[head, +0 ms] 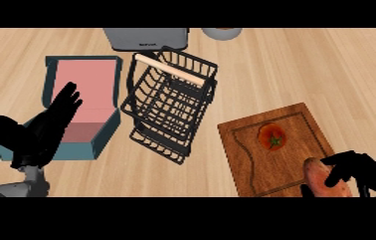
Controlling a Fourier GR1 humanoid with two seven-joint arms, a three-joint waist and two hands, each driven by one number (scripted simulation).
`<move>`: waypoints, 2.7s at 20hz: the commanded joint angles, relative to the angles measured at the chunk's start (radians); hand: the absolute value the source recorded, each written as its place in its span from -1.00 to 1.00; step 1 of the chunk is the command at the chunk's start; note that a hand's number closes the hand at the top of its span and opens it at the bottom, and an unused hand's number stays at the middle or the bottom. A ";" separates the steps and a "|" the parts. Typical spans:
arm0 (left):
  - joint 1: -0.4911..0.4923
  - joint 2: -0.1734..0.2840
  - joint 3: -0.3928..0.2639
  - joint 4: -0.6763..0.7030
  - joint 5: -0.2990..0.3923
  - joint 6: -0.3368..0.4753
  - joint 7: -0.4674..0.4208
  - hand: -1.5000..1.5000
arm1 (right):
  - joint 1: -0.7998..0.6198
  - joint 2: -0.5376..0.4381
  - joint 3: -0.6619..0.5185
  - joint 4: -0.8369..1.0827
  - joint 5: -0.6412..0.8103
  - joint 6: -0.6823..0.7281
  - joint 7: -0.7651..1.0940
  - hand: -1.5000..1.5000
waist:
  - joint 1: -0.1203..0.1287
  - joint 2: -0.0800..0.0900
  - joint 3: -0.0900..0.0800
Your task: Pick the sweet potato from the cutting board and place it in the tiered basket
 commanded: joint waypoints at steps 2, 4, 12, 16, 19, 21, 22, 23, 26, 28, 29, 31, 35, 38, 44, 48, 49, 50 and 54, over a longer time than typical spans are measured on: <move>-0.044 -0.021 -0.009 0.036 -0.004 -0.001 0.002 0.00 | -0.080 0.042 0.149 -0.204 0.079 0.157 0.209 1.00 | 0.010 0.005 -0.002; 0.005 -0.015 -0.017 -0.063 -0.004 0.005 0.047 0.00 | -0.182 0.057 0.197 -0.207 0.100 0.224 0.320 1.00 | 0.022 0.002 -0.002; -0.017 -0.026 -0.016 -0.006 -0.008 -0.016 0.016 0.00 | -0.667 0.253 0.382 0.084 0.252 0.302 0.618 1.00 | 0.027 0.003 -0.002; -0.010 -0.031 -0.012 0.002 -0.034 -0.009 -0.020 0.00 | -0.896 0.268 0.369 0.182 0.147 0.334 0.801 1.00 | 0.025 0.004 -0.001; -0.008 -0.027 -0.003 -0.043 -0.012 -0.006 0.047 0.00 | -1.027 0.269 0.448 0.302 0.145 0.238 0.922 1.00 | 0.031 0.003 -0.001; -0.014 -0.048 -0.028 0.012 -0.047 -0.004 -0.002 0.00 | -1.094 0.269 0.461 0.402 0.114 0.205 0.973 1.00 | 0.030 0.004 -0.001; -0.056 -0.054 -0.024 0.032 -0.052 0.008 0.003 0.00 | -1.068 0.270 0.406 0.481 0.107 0.146 0.860 1.00 | 0.025 0.006 0.000; 0.001 -0.055 -0.027 0.012 -0.035 -0.019 -0.019 0.00 | -1.131 0.270 0.381 0.505 0.067 0.166 0.918 1.00 | 0.033 0.006 -0.001; -0.045 -0.035 -0.024 -0.038 -0.045 -0.002 0.064 0.00 | -1.058 0.270 0.451 0.547 0.076 0.091 0.926 1.00 | 0.027 0.005 0.000; -0.029 -0.053 -0.022 -0.021 -0.034 -0.005 0.050 0.00 | -1.121 0.270 0.430 0.626 0.041 0.053 0.926 1.00 | 0.031 0.005 0.000; 0.020 -0.066 -0.019 -0.045 -0.038 0.000 0.015 0.00 | -1.075 0.270 0.397 0.559 0.052 0.103 0.890 1.00 | 0.024 0.004 0.000; 0.000 -0.060 -0.023 -0.011 -0.057 -0.009 -0.005 0.00 | -1.104 0.270 0.454 0.687 0.048 -0.009 0.868 1.00 | 0.027 0.006 0.000; -0.023 -0.059 -0.011 -0.003 -0.053 -0.016 -0.002 0.00 | -1.149 0.270 0.385 0.772 0.057 0.001 0.796 1.00 | 0.023 0.006 0.000; 0.011 -0.047 0.011 -0.021 -0.028 -0.040 -0.006 0.00 | -1.160 0.270 0.490 0.804 0.073 -0.073 0.884 1.00 | 0.028 0.004 0.000; -0.047 -0.058 0.006 0.042 -0.054 -0.027 -0.016 0.00 | -1.189 0.270 0.370 1.019 0.136 -0.219 0.672 1.00 | 0.024 0.009 0.000; -0.024 -0.062 -0.012 -0.016 -0.049 -0.035 0.023 0.00 | -1.244 0.270 0.425 1.057 0.104 -0.401 0.763 1.00 | 0.038 0.008 0.000; 0.033 -0.056 0.007 -0.006 -0.030 -0.065 -0.029 0.00 | -1.172 0.270 0.432 1.044 0.106 -0.411 0.731 -1.00 | 0.036 0.008 0.000; -0.052 -0.074 -0.011 -0.025 -0.063 0.000 0.055 0.00 | -1.263 0.270 0.410 1.050 0.064 -0.372 0.765 -1.00 | 0.033 0.007 0.000; 0.012 -0.078 -0.020 -0.022 -0.063 -0.032 0.005 0.00 | -1.243 0.270 0.501 1.117 0.083 -0.447 0.767 -1.00 | 0.038 0.007 0.000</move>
